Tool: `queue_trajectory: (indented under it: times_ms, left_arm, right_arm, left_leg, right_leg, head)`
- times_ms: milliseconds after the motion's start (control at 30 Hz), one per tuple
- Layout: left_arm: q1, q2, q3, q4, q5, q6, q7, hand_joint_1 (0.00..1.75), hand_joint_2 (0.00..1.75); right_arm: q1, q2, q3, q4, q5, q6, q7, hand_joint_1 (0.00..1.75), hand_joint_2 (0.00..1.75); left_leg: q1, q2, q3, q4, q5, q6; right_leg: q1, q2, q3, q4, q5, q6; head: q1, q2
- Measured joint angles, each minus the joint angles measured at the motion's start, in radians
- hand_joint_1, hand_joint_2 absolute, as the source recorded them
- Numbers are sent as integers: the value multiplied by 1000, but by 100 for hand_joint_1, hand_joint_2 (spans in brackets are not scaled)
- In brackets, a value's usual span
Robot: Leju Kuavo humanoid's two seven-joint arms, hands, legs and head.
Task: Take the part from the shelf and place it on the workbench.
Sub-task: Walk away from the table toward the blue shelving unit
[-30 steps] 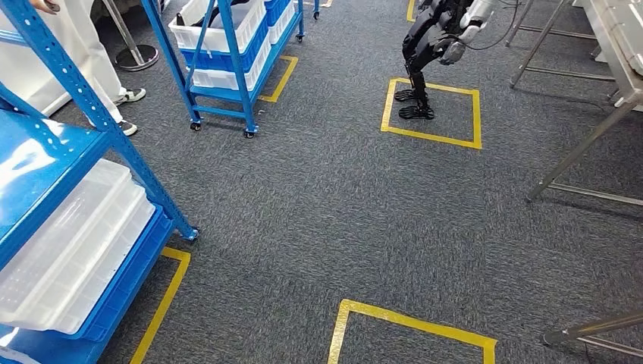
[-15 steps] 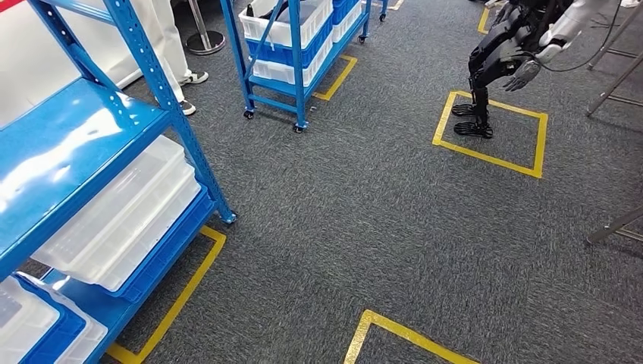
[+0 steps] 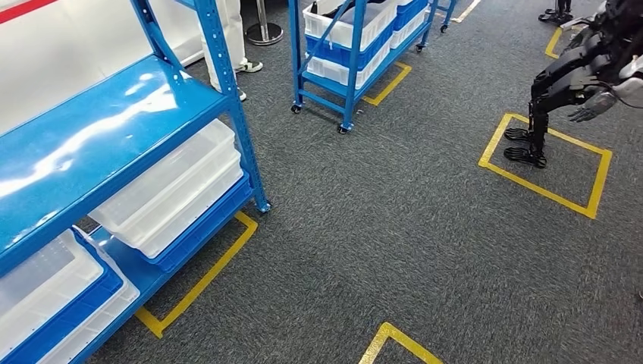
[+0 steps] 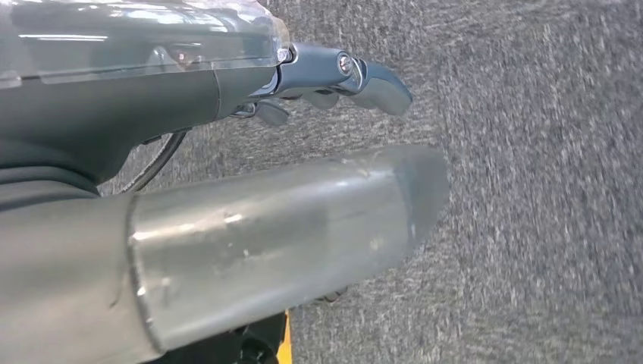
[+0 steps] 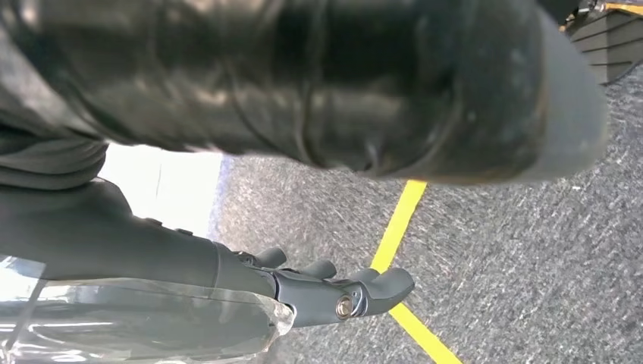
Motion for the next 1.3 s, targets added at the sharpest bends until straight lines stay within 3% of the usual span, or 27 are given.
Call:
queue_trajectory:
  times_ms: [67,133,200,233,267,333,367,433,500,567,633,700,733,767,867,933,1000,1033,1100,1167,1200,1233,1267,1300]
  left_arm:
    - [0,-1,-1,0,-1,2,1,0,0]
    - [-1,-2,-2,0,-2,4,3,0,0]
    - [-1,-2,-2,0,-2,3,7,0,0]
    - [0,-2,-2,-1,-1,3,9,0,0]
    - [1,-2,-2,-1,0,3,10,0,0]
    - [1,-3,-3,-2,1,3,11,0,0]
    - [0,-3,-3,-3,1,3,11,0,0]
    - [1,-3,-3,-4,1,3,12,0,0]
    - [3,-2,-4,-6,2,3,12,0,0]
    - [3,-1,-4,-7,3,3,12,0,0]
    - [2,1,-6,-7,3,3,12,0,0]
    - [2,2,-7,-8,3,3,14,0,0]
    - [3,2,-7,-8,4,3,16,0,0]
    - [5,2,-7,-8,4,3,18,0,0]
    - [7,3,-9,-12,4,3,23,0,0]
    - [6,3,-13,-14,4,2,25,0,0]
    - [9,3,-16,-15,4,2,26,0,0]
    - [10,2,-18,-15,4,2,27,0,0]
    - [10,1,-20,-16,4,2,27,0,0]
    - [8,0,-21,-17,4,2,27,0,0]
    - [8,0,-22,-17,4,2,27,0,0]
    - [9,0,-22,-18,4,2,27,0,0]
    - [9,0,-22,-18,4,2,27,0,0]
    - [10,0,-23,-19,4,2,28,0,0]
  right_arm:
    - [0,0,-1,0,1,0,1,0,0]
    - [2,0,-2,0,2,1,1,0,0]
    - [3,0,-3,1,3,3,1,0,0]
    - [3,0,-4,1,4,4,1,0,0]
    - [3,0,-5,1,5,5,1,0,0]
    - [5,0,-8,1,6,7,1,0,0]
    - [5,0,-9,1,6,8,1,0,0]
    - [4,0,-10,1,6,9,1,0,0]
    - [-1,1,-10,1,7,11,1,0,0]
    - [-1,4,-11,1,7,11,1,0,0]
    - [3,5,-13,1,9,10,1,0,0]
    - [6,5,-16,1,10,10,2,0,0]
    - [6,5,-17,1,11,10,2,0,0]
    - [5,5,-17,1,12,11,2,0,0]
    - [4,7,-18,1,15,15,3,0,0]
    - [3,8,-18,1,16,14,4,0,0]
    - [-2,8,-19,1,17,14,4,0,0]
    - [-3,8,-19,1,17,14,5,0,0]
    - [-3,8,-19,1,17,14,6,0,0]
    - [-1,8,-20,1,17,14,7,0,0]
    - [0,8,-21,1,17,14,7,0,0]
    - [1,8,-21,1,17,14,7,0,0]
    - [2,8,-22,1,17,14,7,0,0]
    - [2,8,-22,1,17,15,7,0,0]
  left_leg:
    - [5,-25,5,-8,6,13]
    - [5,-48,5,-10,10,23]
    - [3,-75,5,-10,11,26]
    - [1,-90,6,-9,11,27]
    - [1,-106,8,-8,10,26]
    - [-1,-135,11,-6,9,24]
    - [-1,-149,9,-3,7,20]
    - [0,-169,2,1,6,10]
    - [2,-183,-4,1,6,-1]
    - [1,-148,-20,33,-18,-11]
    - [2,-89,-69,137,-79,-20]
    - [8,-68,-128,257,-128,-30]
    - [10,-63,-140,280,-128,-34]
    - [13,-59,-131,263,-109,-36]
    - [14,-12,-34,73,-16,-34]
    - [8,9,-2,11,1,-23]
    - [5,-10,-5,7,1,-10]
    - [6,-20,-3,3,4,-3]
    - [10,-41,2,-6,11,12]
    - [10,-61,2,-8,15,20]
    - [9,-73,2,-8,15,21]
    - [7,-87,2,-8,15,22]
    - [6,-102,3,-7,15,23]
    - [5,-118,5,-5,14,22]
  right_leg:
    - [-5,41,-11,40,-33,9]
    - [-8,99,-66,156,-97,12]
    - [-8,117,-128,269,-131,13]
    - [-8,120,-140,282,-119,12]
    - [-8,123,-134,254,-87,9]
    - [-8,157,-85,125,-7,0]
    - [-8,177,-63,67,19,-3]
    - [-6,199,-45,17,30,-8]
    - [-7,179,-42,10,32,-12]
    - [-11,154,-37,-1,36,-23]
    - [-12,125,-33,-6,35,-33]
    - [-11,95,-33,-5,32,-36]
    - [-11,80,-32,-4,30,-35]
    - [-11,67,-30,-3,27,-33]
    - [-10,31,-20,3,15,-20]
    - [-6,14,-14,5,8,-9]
    - [-5,-3,-6,1,7,0]
    - [-7,3,-2,3,3,6]
    - [-13,53,-17,47,-32,15]
    - [-16,108,-77,169,-96,18]
    - [-16,117,-111,234,-120,19]
    - [-16,120,-135,275,-125,19]
    - [-16,121,-142,279,-109,17]
    - [-15,125,-131,244,-75,14]
  head:
    - [0,0]
    - [1,0]
    - [1,0]
    - [1,0]
    - [1,0]
    - [1,0]
    - [1,0]
    - [1,0]
    - [1,0]
    - [-1,0]
    - [-4,0]
    - [-5,0]
    - [-5,0]
    - [-5,0]
    - [-5,0]
    - [-4,0]
    - [-4,0]
    - [-4,0]
    - [-3,0]
    - [-3,0]
    - [-3,0]
    - [-3,0]
    - [-3,0]
    - [-3,0]
